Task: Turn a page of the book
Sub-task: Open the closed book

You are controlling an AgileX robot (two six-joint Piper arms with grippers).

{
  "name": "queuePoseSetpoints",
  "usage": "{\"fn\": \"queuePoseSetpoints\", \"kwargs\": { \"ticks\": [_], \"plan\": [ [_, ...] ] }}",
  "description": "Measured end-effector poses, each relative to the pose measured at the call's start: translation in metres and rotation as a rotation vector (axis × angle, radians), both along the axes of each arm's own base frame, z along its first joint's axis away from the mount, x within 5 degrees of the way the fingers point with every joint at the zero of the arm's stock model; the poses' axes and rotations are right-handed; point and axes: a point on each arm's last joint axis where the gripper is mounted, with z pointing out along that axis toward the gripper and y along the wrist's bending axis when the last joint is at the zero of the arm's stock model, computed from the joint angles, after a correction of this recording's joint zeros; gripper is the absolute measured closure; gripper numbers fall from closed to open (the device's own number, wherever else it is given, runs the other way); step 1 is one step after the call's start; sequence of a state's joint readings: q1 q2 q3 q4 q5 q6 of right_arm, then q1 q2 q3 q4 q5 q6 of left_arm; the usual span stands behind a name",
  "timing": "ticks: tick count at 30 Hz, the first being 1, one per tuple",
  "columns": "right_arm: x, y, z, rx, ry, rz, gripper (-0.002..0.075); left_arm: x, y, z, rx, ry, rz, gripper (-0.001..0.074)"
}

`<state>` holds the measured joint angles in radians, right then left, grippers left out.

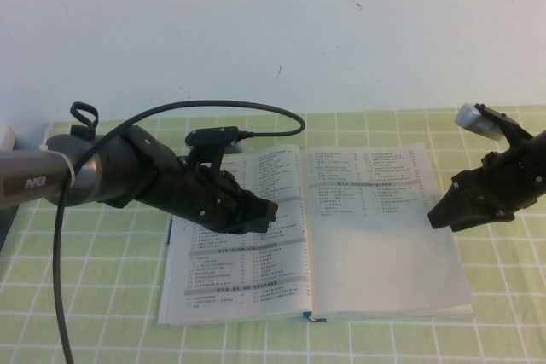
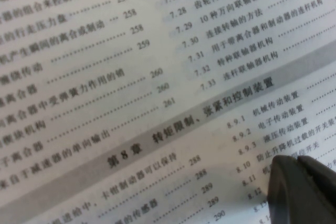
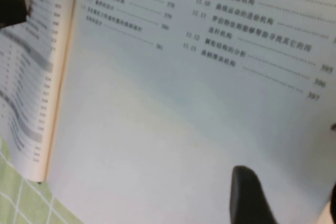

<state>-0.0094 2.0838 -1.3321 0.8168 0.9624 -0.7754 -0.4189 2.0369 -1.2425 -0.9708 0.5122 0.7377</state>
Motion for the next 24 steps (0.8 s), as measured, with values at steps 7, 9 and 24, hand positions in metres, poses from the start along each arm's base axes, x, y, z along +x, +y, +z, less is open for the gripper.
{"fn": "queuePoseSetpoints", "kwargs": {
  "ticks": [7, 9, 24],
  "plan": [
    [0.0011, 0.0005, 0.0028, 0.000, 0.002, 0.010, 0.0400, 0.0003, -0.0001, 0.0004, -0.001, 0.000, 0.002, 0.0738],
    [0.0011, 0.0005, 0.0028, 0.000, 0.003, 0.009, 0.0400, 0.0003, -0.0001, 0.0004, -0.001, 0.000, 0.002, 0.0738],
    [0.0012, 0.0011, 0.0041, 0.009, 0.007, 0.011, 0.0402, 0.0003, -0.0002, 0.0004, -0.002, 0.000, 0.003, 0.0738]
  ]
}}
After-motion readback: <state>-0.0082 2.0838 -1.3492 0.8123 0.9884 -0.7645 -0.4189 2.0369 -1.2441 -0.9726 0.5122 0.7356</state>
